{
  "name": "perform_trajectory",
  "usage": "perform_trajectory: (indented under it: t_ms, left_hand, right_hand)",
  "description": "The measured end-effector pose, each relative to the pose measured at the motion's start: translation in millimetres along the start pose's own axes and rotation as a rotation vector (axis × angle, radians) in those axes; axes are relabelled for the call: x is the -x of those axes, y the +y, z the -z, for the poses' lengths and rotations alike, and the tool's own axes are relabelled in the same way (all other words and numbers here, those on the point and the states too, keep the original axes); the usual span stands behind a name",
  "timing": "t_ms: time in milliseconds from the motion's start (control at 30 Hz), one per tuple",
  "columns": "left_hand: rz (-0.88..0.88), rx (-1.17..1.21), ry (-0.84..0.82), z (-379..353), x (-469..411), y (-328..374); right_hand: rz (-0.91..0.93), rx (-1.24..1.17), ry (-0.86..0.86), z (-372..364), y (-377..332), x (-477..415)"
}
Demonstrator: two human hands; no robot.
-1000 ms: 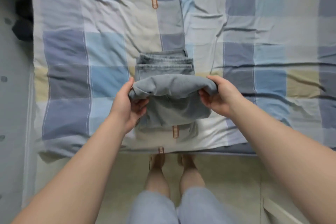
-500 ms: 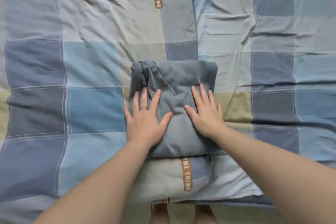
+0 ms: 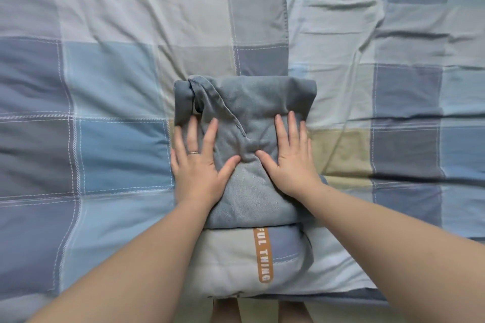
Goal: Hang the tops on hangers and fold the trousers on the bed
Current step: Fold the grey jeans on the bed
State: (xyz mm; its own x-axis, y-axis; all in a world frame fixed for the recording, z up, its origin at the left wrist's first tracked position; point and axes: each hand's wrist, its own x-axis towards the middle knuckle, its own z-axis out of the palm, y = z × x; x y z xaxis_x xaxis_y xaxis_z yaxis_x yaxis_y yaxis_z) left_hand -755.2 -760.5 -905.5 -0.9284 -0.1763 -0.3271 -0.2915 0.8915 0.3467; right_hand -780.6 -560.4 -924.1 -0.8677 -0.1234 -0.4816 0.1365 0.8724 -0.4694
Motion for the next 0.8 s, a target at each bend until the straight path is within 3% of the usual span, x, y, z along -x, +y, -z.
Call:
perform_trajectory:
  t_ms: [100, 233, 333, 433, 600, 800]
  left_hand:
    - [0.316, 0.213, 0.091, 16, -3, 12]
    - [0.614, 0.362, -0.085, 40, -11, 15]
    - [0.63, 0.547, -0.229, 57, -18, 9]
    - [0.677, 0.721, -0.407, 80, -19, 10]
    - [0.782, 0.953, -0.846, 131, 15, 34]
    - [0.792, 1.04, -1.049, 192, 92, 50]
  right_hand:
    - [-0.076, -0.162, -0.039, 22, 0, 1]
    - [-0.271, -0.49, -0.116, 43, 15, 4]
    - [-0.398, -0.764, -0.13, 62, 16, 19]
    - [-0.483, -0.78, -0.129, 82, 15, 40]
    - [-0.564, -0.815, -0.161, 120, -4, 84]
    - [-0.833, -1.2, -0.535, 179, -30, 179]
